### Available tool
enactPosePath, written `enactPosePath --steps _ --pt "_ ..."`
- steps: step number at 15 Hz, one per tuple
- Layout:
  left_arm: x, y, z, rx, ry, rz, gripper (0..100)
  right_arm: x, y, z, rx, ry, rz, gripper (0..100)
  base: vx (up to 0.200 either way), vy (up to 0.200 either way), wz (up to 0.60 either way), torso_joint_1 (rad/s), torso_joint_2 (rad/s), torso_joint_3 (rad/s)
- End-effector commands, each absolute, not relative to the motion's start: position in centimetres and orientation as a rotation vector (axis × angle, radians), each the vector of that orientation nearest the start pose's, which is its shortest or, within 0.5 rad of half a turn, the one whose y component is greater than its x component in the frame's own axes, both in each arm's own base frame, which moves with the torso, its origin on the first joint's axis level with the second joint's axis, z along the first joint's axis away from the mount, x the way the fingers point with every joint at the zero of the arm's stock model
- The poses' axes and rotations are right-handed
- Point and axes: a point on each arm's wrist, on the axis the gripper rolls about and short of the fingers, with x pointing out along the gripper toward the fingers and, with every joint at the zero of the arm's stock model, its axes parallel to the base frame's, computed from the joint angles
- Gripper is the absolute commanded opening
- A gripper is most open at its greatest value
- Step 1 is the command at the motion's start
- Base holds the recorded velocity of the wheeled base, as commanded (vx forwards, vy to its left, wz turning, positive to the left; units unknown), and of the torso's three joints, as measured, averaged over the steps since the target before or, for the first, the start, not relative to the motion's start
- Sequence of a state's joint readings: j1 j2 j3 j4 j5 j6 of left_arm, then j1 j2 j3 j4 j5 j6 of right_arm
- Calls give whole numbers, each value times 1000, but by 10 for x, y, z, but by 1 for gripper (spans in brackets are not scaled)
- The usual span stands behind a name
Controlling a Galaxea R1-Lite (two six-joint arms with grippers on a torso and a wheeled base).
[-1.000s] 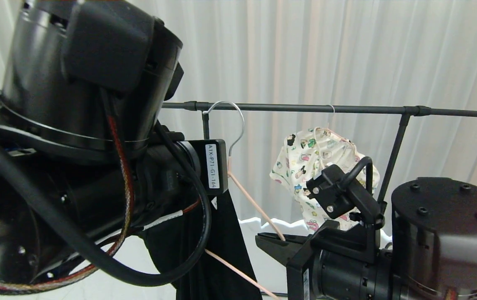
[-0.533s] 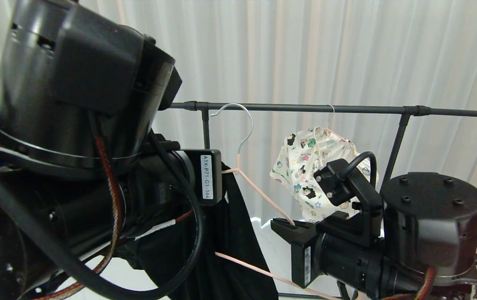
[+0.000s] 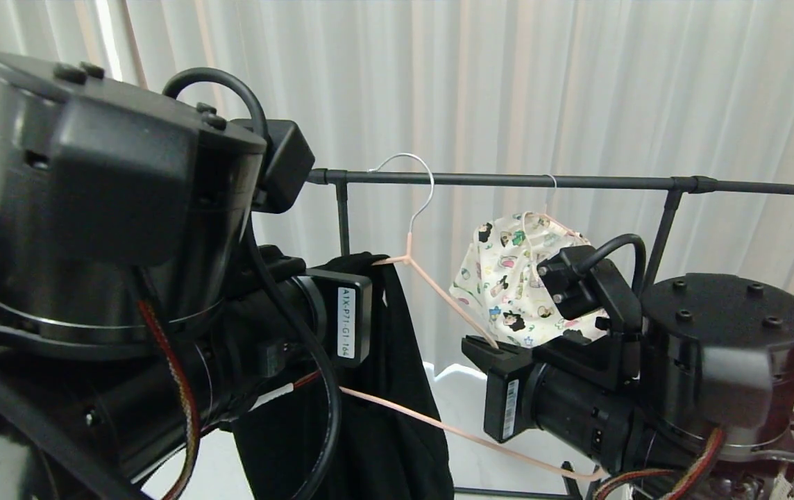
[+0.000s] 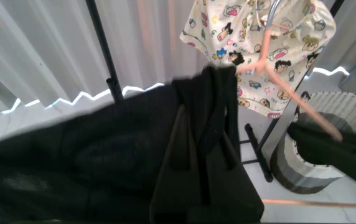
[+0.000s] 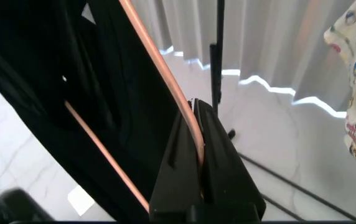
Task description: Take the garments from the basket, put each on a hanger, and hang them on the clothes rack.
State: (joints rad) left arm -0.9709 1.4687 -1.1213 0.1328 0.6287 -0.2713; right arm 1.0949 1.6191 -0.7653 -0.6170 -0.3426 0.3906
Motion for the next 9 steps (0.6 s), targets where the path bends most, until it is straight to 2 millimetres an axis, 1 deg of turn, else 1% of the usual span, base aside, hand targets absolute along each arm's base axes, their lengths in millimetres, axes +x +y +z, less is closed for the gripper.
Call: enactPosePath --steps 1,3,6,9 --pt "149 -194 264 87 376 -287 100 137 249 195 214 313 694 0 0 0 0 0 0 0" --pt "148 -193 267 94 366 -291 100 137 249 197 215 305 685 0 0 0 0 0 0 0" --pt "141 -181 271 95 348 -296 100 139 249 201 163 222 664 0 0 0 0 0 0 0" --pt "136 -175 274 83 336 -297 100 140 250 206 119 156 660 0 0 0 0 0 0 0"
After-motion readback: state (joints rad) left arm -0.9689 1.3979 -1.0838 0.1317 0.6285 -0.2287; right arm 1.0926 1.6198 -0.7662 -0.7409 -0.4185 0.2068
